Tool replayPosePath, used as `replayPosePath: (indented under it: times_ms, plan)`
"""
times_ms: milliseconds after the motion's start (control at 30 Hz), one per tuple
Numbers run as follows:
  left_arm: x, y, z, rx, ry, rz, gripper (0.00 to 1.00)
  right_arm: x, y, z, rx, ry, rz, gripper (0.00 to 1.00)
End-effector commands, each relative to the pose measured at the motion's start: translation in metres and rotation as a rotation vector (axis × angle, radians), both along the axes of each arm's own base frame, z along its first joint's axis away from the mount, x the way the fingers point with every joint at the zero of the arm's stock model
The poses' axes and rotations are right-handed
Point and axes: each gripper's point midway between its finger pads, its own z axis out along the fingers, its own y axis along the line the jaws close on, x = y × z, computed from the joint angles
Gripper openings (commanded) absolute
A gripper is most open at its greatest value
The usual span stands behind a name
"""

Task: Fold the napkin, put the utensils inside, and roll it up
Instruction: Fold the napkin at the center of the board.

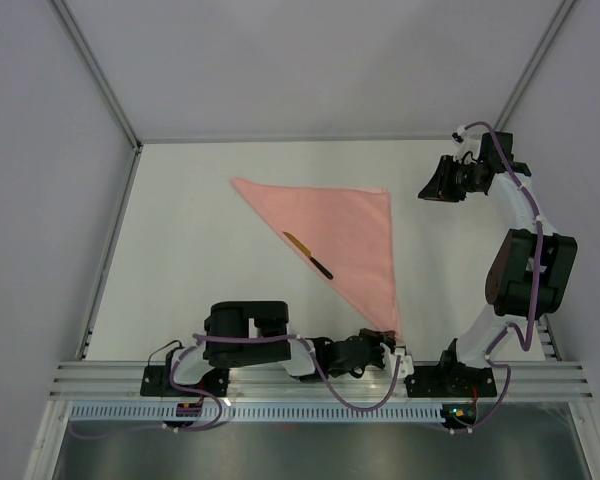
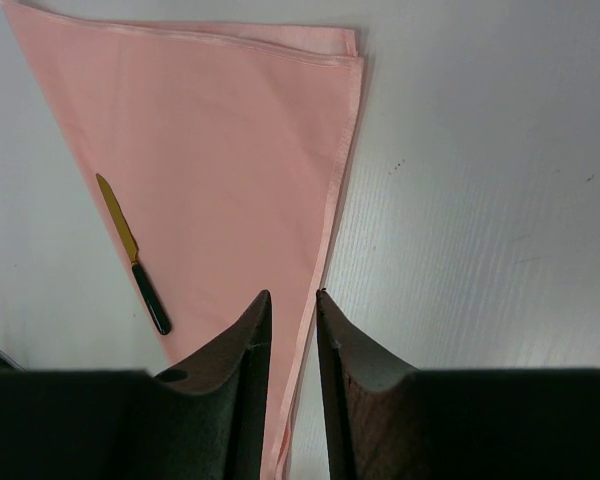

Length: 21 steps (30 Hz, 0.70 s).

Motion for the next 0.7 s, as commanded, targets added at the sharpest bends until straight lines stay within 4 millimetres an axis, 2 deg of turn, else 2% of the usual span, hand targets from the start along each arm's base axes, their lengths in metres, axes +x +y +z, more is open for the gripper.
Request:
replayPosePath:
  times_ms: [0, 133, 167, 233, 267, 333, 367, 400, 433, 467, 533, 667]
  plan:
    - [-0.003, 0.000, 0.003, -0.021, 0.104, -0.005, 0.04, 0.003, 0.001, 0.020, 0.002, -0.063, -0.003, 0.30]
    - [0.005, 0.000, 0.020, -0.096, 0.202, 0.018, 0.02, 0.003, 0.001, 0.019, 0.001, -0.061, -0.004, 0.30]
    - [0.013, 0.002, 0.030, -0.137, 0.249, 0.044, 0.02, 0.003, 0.001, 0.019, 0.000, -0.060, -0.003, 0.30]
    - [0.018, 0.004, 0.037, -0.176, 0.313, 0.055, 0.02, 0.003, 0.001, 0.019, 0.001, -0.059, -0.004, 0.30]
    - [0.031, 0.006, 0.050, -0.220, 0.341, 0.079, 0.02, 0.003, 0.001, 0.019, 0.001, -0.061, -0.004, 0.30]
    - [0.037, 0.009, 0.056, -0.272, 0.453, 0.095, 0.02, 0.003, 0.000, 0.019, 0.001, -0.059, -0.005, 0.29]
    - [0.051, 0.015, 0.064, -0.318, 0.508, 0.131, 0.02, 0.003, 0.001, 0.019, 0.001, -0.059, -0.004, 0.29]
    - [0.055, 0.017, 0.069, -0.350, 0.552, 0.142, 0.02, 0.003, 0.001, 0.019, 0.000, -0.060, -0.003, 0.29]
    - [0.058, 0.018, 0.072, -0.369, 0.586, 0.140, 0.02, 0.003, 0.001, 0.019, 0.001, -0.061, -0.004, 0.29]
    - [0.072, 0.024, 0.075, -0.396, 0.610, 0.167, 0.02, 0.003, 0.001, 0.020, 0.000, -0.062, -0.003, 0.30]
    - [0.079, 0.030, 0.086, -0.462, 0.681, 0.182, 0.02, 0.003, 0.001, 0.020, 0.000, -0.060, -0.003, 0.29]
    - [0.108, 0.052, 0.098, -0.579, 0.781, 0.270, 0.02, 0.003, 0.000, 0.019, 0.000, -0.060, -0.004, 0.29]
